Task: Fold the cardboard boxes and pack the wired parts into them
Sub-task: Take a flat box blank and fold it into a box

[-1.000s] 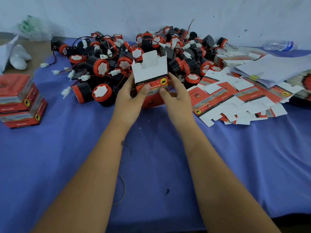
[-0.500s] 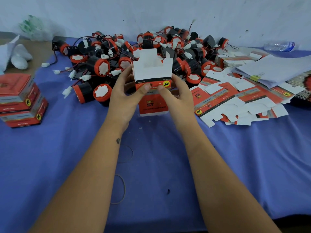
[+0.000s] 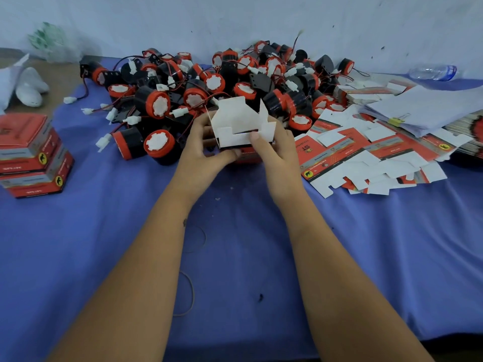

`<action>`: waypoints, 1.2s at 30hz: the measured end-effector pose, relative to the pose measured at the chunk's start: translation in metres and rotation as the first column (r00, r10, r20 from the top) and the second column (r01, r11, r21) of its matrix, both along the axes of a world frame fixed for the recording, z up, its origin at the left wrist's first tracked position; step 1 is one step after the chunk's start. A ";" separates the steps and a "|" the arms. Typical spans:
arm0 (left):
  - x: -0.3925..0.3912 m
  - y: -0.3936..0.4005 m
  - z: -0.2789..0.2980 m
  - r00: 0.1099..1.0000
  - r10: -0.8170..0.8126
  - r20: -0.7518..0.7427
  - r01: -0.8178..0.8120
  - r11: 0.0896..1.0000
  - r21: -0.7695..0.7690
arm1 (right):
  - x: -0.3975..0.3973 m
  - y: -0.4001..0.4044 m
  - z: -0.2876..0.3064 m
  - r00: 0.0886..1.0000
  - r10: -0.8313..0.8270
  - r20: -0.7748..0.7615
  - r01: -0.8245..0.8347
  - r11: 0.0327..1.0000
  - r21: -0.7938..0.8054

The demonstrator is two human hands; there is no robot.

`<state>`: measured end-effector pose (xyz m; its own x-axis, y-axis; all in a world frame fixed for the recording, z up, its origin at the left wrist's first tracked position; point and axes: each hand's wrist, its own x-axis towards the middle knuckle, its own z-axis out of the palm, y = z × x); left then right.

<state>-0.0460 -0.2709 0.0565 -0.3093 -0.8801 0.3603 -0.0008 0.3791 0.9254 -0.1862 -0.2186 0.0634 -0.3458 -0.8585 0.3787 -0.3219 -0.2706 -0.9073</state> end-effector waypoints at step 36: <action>-0.011 0.007 0.002 0.992 0.126 0.015 -0.126 0.990 0.054 | -0.002 -0.007 0.001 0.993 -0.032 0.118 0.030 0.999 0.020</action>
<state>-0.0570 -0.2640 0.0583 -0.1986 -0.9307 0.3071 -0.0565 0.3237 0.9445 -0.1878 -0.2254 0.0648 -0.4138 -0.8531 0.3177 -0.2202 -0.2449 -0.9442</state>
